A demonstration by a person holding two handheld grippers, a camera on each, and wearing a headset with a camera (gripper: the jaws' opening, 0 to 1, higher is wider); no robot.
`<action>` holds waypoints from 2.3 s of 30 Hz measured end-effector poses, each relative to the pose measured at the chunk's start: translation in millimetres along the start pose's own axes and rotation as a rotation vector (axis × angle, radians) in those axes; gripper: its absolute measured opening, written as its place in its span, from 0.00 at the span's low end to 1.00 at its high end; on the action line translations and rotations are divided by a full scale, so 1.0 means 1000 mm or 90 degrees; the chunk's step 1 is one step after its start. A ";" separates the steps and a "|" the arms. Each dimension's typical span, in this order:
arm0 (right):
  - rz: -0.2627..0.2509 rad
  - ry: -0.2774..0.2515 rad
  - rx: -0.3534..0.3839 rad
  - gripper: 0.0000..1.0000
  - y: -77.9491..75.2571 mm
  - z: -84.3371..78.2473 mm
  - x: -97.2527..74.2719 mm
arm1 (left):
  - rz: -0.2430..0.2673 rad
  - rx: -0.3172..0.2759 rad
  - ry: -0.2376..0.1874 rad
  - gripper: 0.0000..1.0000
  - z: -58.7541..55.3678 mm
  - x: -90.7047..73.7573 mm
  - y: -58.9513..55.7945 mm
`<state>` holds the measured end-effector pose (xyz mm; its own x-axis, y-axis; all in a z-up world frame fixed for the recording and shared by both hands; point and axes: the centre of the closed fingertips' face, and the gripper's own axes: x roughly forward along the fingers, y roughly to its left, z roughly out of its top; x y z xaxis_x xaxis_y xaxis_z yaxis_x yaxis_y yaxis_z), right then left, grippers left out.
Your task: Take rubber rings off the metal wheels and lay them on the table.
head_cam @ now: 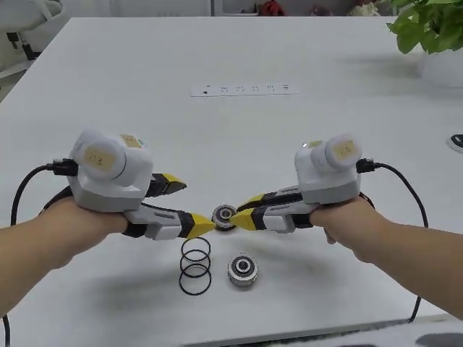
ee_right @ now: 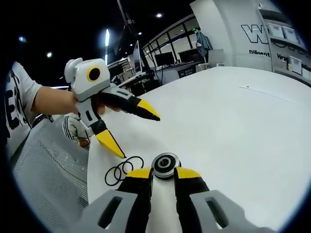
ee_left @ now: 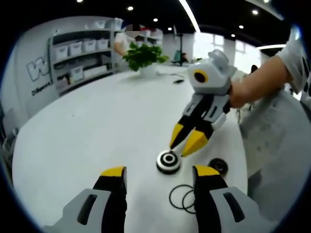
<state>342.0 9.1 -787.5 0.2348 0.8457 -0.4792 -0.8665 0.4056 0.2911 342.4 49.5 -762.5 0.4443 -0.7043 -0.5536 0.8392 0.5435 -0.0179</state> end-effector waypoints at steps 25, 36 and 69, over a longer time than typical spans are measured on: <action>0.000 0.029 -0.030 0.21 0.003 -0.011 0.001 | -0.031 0.011 0.022 0.44 -0.003 0.025 -0.011; 0.001 0.035 -0.037 0.24 0.000 -0.013 0.003 | -0.042 0.010 0.033 0.35 -0.005 0.033 -0.013; -0.002 0.040 -0.050 0.26 -0.001 -0.017 0.011 | -0.041 0.033 0.033 0.14 -0.004 0.045 -0.018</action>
<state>337.9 12.0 -806.6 0.2119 0.8195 -0.5325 -0.8979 0.3783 0.2248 346.2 10.0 -790.1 0.3738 -0.7115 -0.5950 0.8811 0.4728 -0.0118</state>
